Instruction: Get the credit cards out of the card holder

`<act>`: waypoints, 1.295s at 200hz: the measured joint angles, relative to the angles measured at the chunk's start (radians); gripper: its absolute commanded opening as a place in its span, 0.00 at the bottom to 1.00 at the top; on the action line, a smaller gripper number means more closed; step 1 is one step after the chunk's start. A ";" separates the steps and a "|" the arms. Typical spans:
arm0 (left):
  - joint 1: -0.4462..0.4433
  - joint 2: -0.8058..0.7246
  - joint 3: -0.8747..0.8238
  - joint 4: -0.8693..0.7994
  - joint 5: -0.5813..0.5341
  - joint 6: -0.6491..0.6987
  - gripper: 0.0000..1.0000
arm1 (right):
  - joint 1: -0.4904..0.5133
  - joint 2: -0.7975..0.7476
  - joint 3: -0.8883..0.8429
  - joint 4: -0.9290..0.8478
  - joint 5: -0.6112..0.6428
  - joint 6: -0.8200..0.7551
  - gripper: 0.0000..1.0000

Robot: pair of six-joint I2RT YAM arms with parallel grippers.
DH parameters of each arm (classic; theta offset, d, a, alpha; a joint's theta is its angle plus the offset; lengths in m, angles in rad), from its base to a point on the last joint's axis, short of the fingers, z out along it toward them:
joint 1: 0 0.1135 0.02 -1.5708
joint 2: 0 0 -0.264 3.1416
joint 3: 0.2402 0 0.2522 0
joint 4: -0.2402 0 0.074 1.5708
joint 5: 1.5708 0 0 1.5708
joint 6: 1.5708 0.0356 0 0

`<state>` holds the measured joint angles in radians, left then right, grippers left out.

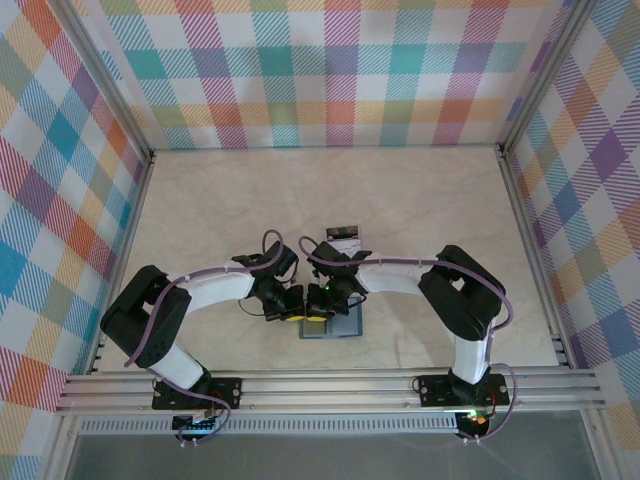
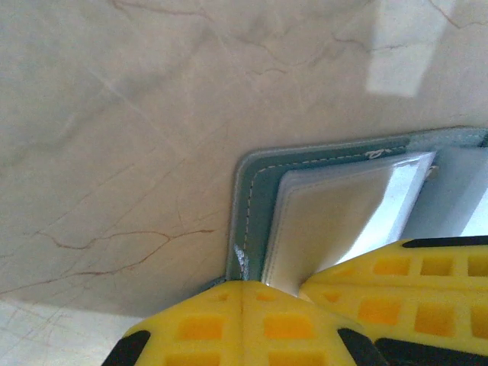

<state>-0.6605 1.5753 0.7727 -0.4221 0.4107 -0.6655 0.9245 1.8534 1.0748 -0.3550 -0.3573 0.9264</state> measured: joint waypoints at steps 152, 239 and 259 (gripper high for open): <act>0.000 0.000 0.000 0.000 0.000 0.000 0.05 | 0.059 0.033 0.184 -0.391 0.275 -0.060 0.53; 0.000 0.000 0.002 -0.002 0.000 0.000 0.05 | 0.066 0.037 0.225 -0.504 0.354 -0.078 0.63; 0.000 0.000 0.002 -0.004 -0.002 0.000 0.05 | 0.068 0.037 0.227 -0.527 0.376 -0.079 0.63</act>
<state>-0.6605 1.5753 0.7750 -0.4263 0.4084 -0.6651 0.9920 1.8900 1.3018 -0.8818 0.0185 0.8478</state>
